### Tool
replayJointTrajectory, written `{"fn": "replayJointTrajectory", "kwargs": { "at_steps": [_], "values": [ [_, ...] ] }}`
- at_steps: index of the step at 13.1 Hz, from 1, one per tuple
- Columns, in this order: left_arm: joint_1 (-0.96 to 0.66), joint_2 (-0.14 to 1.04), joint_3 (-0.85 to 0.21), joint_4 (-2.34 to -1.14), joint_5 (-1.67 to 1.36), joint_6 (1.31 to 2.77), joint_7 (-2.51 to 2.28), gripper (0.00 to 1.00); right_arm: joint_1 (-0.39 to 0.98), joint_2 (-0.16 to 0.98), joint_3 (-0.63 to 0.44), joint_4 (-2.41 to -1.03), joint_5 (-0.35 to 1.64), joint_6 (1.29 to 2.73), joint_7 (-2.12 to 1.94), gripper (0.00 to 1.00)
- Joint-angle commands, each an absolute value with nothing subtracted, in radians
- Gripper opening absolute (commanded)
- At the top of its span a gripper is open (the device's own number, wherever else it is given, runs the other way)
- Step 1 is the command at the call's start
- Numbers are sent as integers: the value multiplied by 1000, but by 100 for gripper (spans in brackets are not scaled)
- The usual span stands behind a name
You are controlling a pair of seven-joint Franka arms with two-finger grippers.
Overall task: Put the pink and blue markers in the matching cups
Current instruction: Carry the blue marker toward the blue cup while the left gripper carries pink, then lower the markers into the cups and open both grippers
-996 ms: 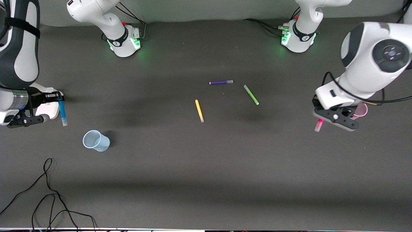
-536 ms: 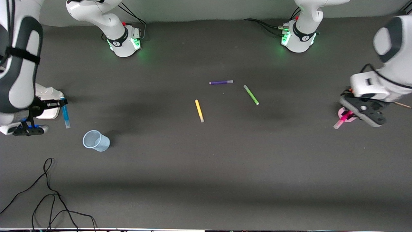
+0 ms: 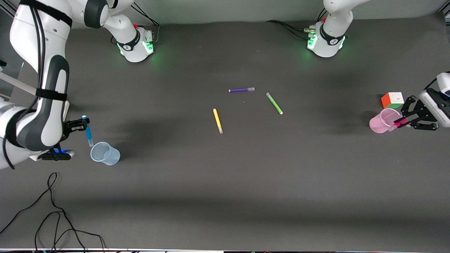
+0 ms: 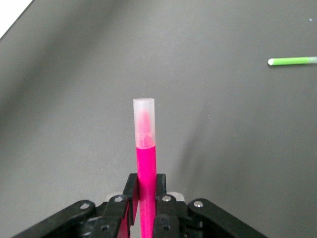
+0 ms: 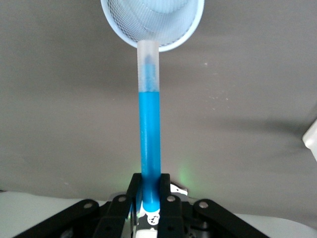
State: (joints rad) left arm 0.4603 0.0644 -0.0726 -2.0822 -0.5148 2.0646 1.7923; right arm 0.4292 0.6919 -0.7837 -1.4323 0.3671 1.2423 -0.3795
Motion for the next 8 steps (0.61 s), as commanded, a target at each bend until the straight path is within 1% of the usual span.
{"fn": "replayJointTrajectory", "kwargs": {
  "at_steps": [1, 2, 3, 6, 8],
  "values": [
    [570, 174, -87, -2089, -678, 2050, 2101, 0, 238, 761, -617, -1335, 388, 1207, -405, 1],
    [606, 217, -87, -2089, -707, 2031, 2161, 0, 200, 768, -570, -1319, 379, 1206, -400, 1],
    [635, 250, -89, -2089, -718, 2020, 2215, 0, 187, 779, -555, -1316, 380, 1204, -399, 1],
    [707, 325, -89, -2089, -775, 1958, 2365, 0, 189, 807, -552, -1307, 387, 1204, -394, 1],
    [713, 322, -87, -2086, -775, 1947, 2368, 0, 190, 827, -551, -1279, 388, 1204, -394, 1]
  ]
}}
